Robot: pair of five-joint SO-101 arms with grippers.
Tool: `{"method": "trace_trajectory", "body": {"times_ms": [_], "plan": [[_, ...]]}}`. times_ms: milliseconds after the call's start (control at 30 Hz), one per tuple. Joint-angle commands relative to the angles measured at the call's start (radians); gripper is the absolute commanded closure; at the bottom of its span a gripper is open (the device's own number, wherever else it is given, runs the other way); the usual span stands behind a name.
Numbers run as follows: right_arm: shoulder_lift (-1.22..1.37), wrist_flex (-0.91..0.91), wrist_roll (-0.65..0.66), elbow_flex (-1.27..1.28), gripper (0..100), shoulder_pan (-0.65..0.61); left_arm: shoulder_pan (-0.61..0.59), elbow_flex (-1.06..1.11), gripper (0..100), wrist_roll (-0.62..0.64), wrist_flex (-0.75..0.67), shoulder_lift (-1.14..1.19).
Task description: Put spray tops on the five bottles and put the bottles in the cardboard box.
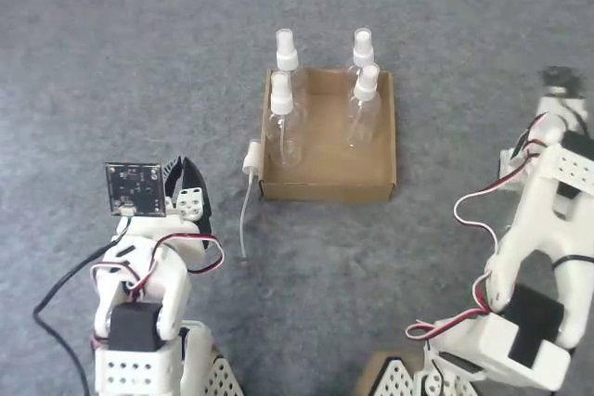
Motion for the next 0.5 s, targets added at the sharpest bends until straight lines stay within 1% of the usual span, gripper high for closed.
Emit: {"method": "trace_trajectory", "body": {"times_ms": [0,67,133,233,333,467], "plan": [[-0.005,0.074,0.494,-0.069,75.0,0.018,0.003,-0.01,99,0.003,-0.026,-0.012],[-0.005,0.113,0.654,-0.068,75.0,0.039,0.003,-0.01,99,0.003,-0.026,-0.012],[-0.005,0.131,0.779,-0.068,74.9,0.068,0.003,-0.01,99,0.003,-0.026,-0.012],[-0.005,0.127,0.921,-0.049,74.9,0.099,0.003,-0.01,99,0.003,-0.026,-0.012],[-0.005,0.127,0.979,-0.032,74.9,0.122,0.003,-0.01,99,0.003,-0.026,-0.012],[-0.005,0.127,0.98,-0.031,75.2,0.173,0.003,-0.007,99,0.003,-0.026,-0.012]]}}
